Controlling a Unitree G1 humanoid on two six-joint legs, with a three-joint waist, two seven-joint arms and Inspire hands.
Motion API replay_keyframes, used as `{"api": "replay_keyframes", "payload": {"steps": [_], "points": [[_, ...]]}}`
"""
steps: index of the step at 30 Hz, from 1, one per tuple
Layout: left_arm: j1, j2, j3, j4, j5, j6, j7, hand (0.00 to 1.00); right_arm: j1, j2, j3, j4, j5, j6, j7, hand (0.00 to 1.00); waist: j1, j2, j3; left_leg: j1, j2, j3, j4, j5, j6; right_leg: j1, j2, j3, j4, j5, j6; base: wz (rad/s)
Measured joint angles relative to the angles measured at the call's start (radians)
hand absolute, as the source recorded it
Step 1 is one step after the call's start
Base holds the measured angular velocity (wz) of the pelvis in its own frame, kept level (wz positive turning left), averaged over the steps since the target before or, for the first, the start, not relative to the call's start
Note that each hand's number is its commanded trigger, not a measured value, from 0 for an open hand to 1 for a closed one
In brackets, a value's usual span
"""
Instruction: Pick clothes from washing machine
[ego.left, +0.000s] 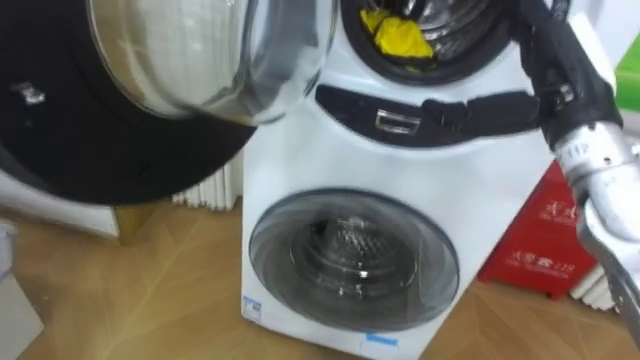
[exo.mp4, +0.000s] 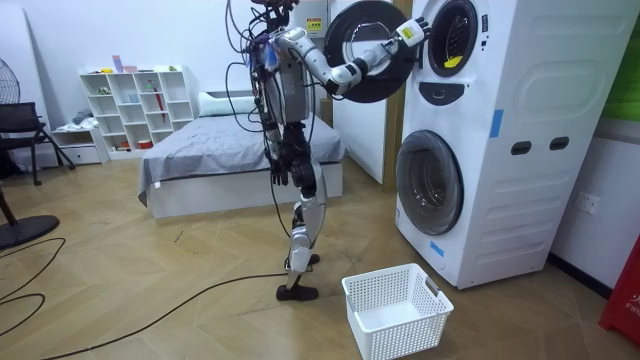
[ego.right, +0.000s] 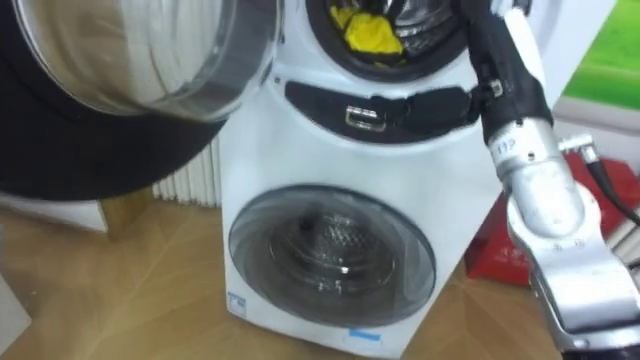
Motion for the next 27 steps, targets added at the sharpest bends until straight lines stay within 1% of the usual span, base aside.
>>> {"api": "replay_keyframes", "payload": {"steps": [2, 3, 4, 5, 6, 7, 9, 10, 11, 12, 13, 14, 15, 16, 17, 18, 19, 20, 21, 22, 23, 24, 25, 26, 27], "points": [[0.000, 0.006, 0.000, -0.007, 0.000, 0.000, 0.000, 0.00, 0.000, -0.001, -0.001, 0.003, 0.003, -0.002, -0.001, 0.00, -0.006, -0.002, 0.0001, -0.002, -0.011, -0.006, 0.000, 0.002, 0.003, 0.003, -0.009, -0.008, 0.000, -0.003, 0.004, 0.09], [-0.004, 0.007, 0.000, -0.019, -0.001, 0.000, 0.000, 0.00, 0.000, -0.001, -0.002, 0.007, 0.001, -0.003, -0.004, 0.00, -0.011, -0.001, 0.0036, -0.003, -0.014, -0.008, 0.000, 0.003, 0.005, 0.004, -0.014, -0.011, 0.002, -0.005, 0.008, 0.11], [-0.009, 0.007, 0.000, -0.021, -0.001, 0.000, -0.001, 0.00, 0.000, -0.001, -0.002, 0.012, 0.000, -0.003, -0.004, 0.00, -0.011, 0.000, 0.0049, -0.003, -0.015, -0.007, 0.000, 0.003, 0.006, 0.004, -0.016, -0.011, 0.003, -0.006, 0.010, 0.09], [-0.022, 0.008, 0.002, -0.022, 0.000, -0.001, -0.002, 0.00, 0.000, -0.001, -0.002, 0.026, -0.001, -0.003, -0.004, 0.00, -0.010, 0.001, 0.0062, -0.002, -0.025, -0.006, -0.001, 0.000, 0.010, 0.006, -0.022, -0.011, 0.004, -0.009, 0.014, 0.06], [-0.035, 0.008, 0.008, -0.023, 0.000, -0.001, -0.003, 0.00, 0.002, -0.001, -0.003, 0.039, -0.003, -0.003, -0.004, 0.00, -0.014, 0.001, 0.0060, -0.001, -0.035, -0.009, 0.000, -0.001, 0.013, 0.005, -0.033, -0.012, 0.016, -0.015, 0.024, 0.10], [-0.040, 0.008, 0.008, -0.023, -0.001, -0.001, -0.003, 0.00, 0.002, -0.001, -0.003, 0.041, -0.003, -0.002, -0.004, 0.00, -0.016, 0.001, 0.0063, -0.001, -0.041, -0.009, -0.001, -0.004, 0.018, 0.003, -0.039, -0.012, 0.029, -0.021, 0.030, 0.19], [-0.069, 0.007, 0.005, -0.024, -0.013, -0.001, -0.003, 0.00, 0.002, -0.001, -0.005, 0.041, 0.003, -0.002, -0.005, 0.00, -0.028, 0.002, 0.0068, 0.002, -0.064, -0.001, 0.000, -0.019, 0.042, -0.028, -0.079, -0.009, 0.132, -0.057, 0.063, 0.23], [-0.076, 0.007, -0.001, -0.023, -0.022, -0.002, -0.003, 0.00, 0.002, -0.001, -0.006, 0.041, 0.003, -0.002, -0.005, 0.00, -0.033, 0.006, 0.0086, 0.003, -0.067, -0.001, 0.002, -0.024, 0.049, -0.038, -0.087, -0.010, 0.167, -0.058, 0.065, 0.26], [-0.088, 0.008, -0.007, -0.023, -0.020, -0.007, -0.003, 0.00, 0.002, -0.001, -0.006, 0.043, 0.003, -0.002, -0.005, 0.00, -0.038, 0.009, 0.0128, 0.017, -0.069, 0.025, -0.003, -0.029, 0.059, -0.063, -0.110, -0.005, 0.250, -0.058, 0.065, 0.18], [-0.103, 0.008, -0.010, -0.022, -0.018, -0.012, -0.001, 0.00, 0.001, -0.003, -0.008, 0.043, 0.003, -0.003, -0.005, 0.00, -0.030, 0.008, 0.0141, 0.035, -0.072, 0.039, -0.009, -0.035, 0.072, -0.085, -0.130, 0.014, 0.319, -0.058, 0.065, 0.10], [-0.107, 0.008, -0.012, -0.022, -0.018, -0.013, 0.000, 0.00, 0.001, -0.003, -0.010, 0.043, 0.004, -0.004, -0.005, 0.00, -0.024, 0.007, 0.0136, 0.041, -0.078, 0.044, -0.010, -0.039, 0.079, -0.094, -0.137, 0.024, 0.340, -0.058, 0.066, -0.05], [-0.112, 0.008, -0.022, -0.020, -0.020, -0.021, 0.001, 0.00, 0.001, -0.003, -0.014, 0.045, 0.001, -0.008, -0.006, 0.00, -0.020, 0.010, 0.0170, 0.056, -0.086, 0.046, -0.010, -0.048, 0.093, -0.096, -0.142, 0.035, 0.371, -0.052, 0.076, -0.06], [-0.119, 0.008, -0.036, -0.012, -0.018, -0.026, 0.001, 0.00, 0.001, -0.003, -0.014, 0.048, -0.006, -0.009, -0.006, 0.00, -0.009, 0.019, 0.0224, 0.079, -0.089, 0.036, -0.015, -0.054, 0.103, -0.111, -0.141, 0.052, 0.402, -0.031, 0.094, -0.07], [-0.119, 0.009, -0.041, -0.012, -0.019, -0.028, 0.001, 0.00, 0.003, -0.003, -0.014, 0.050, -0.010, -0.009, -0.006, 0.00, -0.007, 0.029, 0.0284, 0.088, -0.088, 0.030, -0.018, -0.056, 0.106, -0.123, -0.139, 0.063, 0.415, -0.021, 0.093, -0.08], [-0.114, 0.015, -0.040, -0.017, -0.018, -0.034, 0.001, 0.00, 0.005, -0.003, -0.015, 0.051, -0.014, -0.009, -0.006, 0.00, -0.006, 0.033, 0.0261, 0.090, -0.081, 0.014, -0.026, -0.058, 0.110, -0.153, -0.110, 0.091, 0.406, -0.030, 0.092, -0.11], [-0.114, 0.023, -0.040, -0.018, -0.018, -0.036, 0.003, 0.00, 0.002, -0.003, -0.018, 0.057, -0.022, -0.008, -0.003, 0.00, -0.005, 0.034, 0.0250, 0.088, -0.074, -0.016, -0.033, -0.056, 0.113, -0.192, -0.066, 0.116, 0.347, -0.053, 0.076, -0.05], [-0.114, 0.025, -0.040, -0.018, -0.018, -0.035, 0.005, 0.00, 0.001, -0.003, -0.021, 0.062, -0.025, -0.008, -0.002, 0.00, -0.005, 0.035, 0.0256, 0.086, -0.067, -0.020, -0.036, -0.056, 0.113, -0.214, -0.050, 0.117, 0.310, -0.055, 0.071, 0.08], [-0.112, 0.027, -0.040, -0.018, -0.019, -0.035, 0.008, 0.00, 0.000, -0.004, -0.024, 0.074, -0.032, -0.006, -0.002, 0.00, -0.004, 0.038, 0.0253, 0.086, -0.059, -0.034, -0.039, -0.056, 0.113, -0.258, -0.021, 0.112, 0.230, -0.040, 0.055, 0.20], [-0.109, 0.026, -0.041, -0.018, -0.019, -0.034, 0.010, 0.00, 0.000, -0.004, -0.025, 0.078, -0.035, 0.001, -0.002, 0.00, -0.008, 0.036, 0.0238, 0.090, -0.058, -0.036, -0.040, -0.058, 0.115, -0.298, -0.006, 0.111, 0.148, 0.014, 0.040, 0.24], [-0.105, 0.025, -0.041, -0.018, -0.018, -0.034, 0.011, 0.00, 0.000, -0.004, -0.025, 0.078, -0.035, 0.004, -0.002, 0.00, -0.009, 0.036, 0.0237, 0.094, -0.061, -0.038, -0.040, -0.061, 0.117, -0.313, -0.004, 0.112, 0.110, 0.061, 0.034, 0.36], [-0.098, 0.024, -0.042, -0.018, -0.019, -0.034, 0.014, 0.00, 0.001, -0.004, -0.025, 0.080, -0.040, 0.005, -0.002, 0.00, -0.017, 0.039, 0.0225, 0.108, -0.064, -0.048, -0.040, -0.071, 0.114, -0.325, -0.005, 0.116, 0.071, 0.133, 0.026, 0.50], [-0.089, 0.031, -0.042, -0.019, -0.018, -0.033, 0.020, 0.00, 0.000, -0.004, -0.025, 0.087, -0.044, 0.005, -0.003, 0.00, -0.026, 0.036, 0.0158, 0.126, -0.070, -0.036, -0.041, -0.087, 0.110, -0.319, -0.011, 0.128, 0.070, 0.199, 0.024, 0.48], [-0.086, 0.030, -0.042, -0.017, -0.019, -0.032, 0.022, 0.00, 0.001, -0.006, -0.025, 0.095, -0.044, 0.004, -0.003, 0.00, -0.025, 0.044, 0.0084, 0.135, -0.065, -0.026, -0.044, -0.094, 0.105, -0.316, -0.006, 0.130, 0.080, 0.221, 0.013, 0.24], [-0.073, 0.030, -0.044, -0.018, -0.019, -0.033, 0.022, 0.00, -0.009, -0.006, -0.020, 0.116, -0.040, 0.004, 0.001, 0.00, -0.016, 0.054, 0.0037, 0.161, -0.052, -0.022, -0.061, -0.095, 0.103, -0.287, 0.004, 0.125, 0.070, 0.219, 0.013, 0.04], [-0.067, 0.029, -0.044, -0.017, -0.019, -0.033, 0.019, 0.00, -0.019, -0.007, -0.021, 0.123, -0.040, 0.005, 0.002, 0.00, -0.020, 0.075, 0.0045, 0.180, -0.040, -0.023, -0.085, -0.096, 0.101, -0.275, 0.014, 0.120, 0.063, 0.219, 0.012, 0.05]]}}
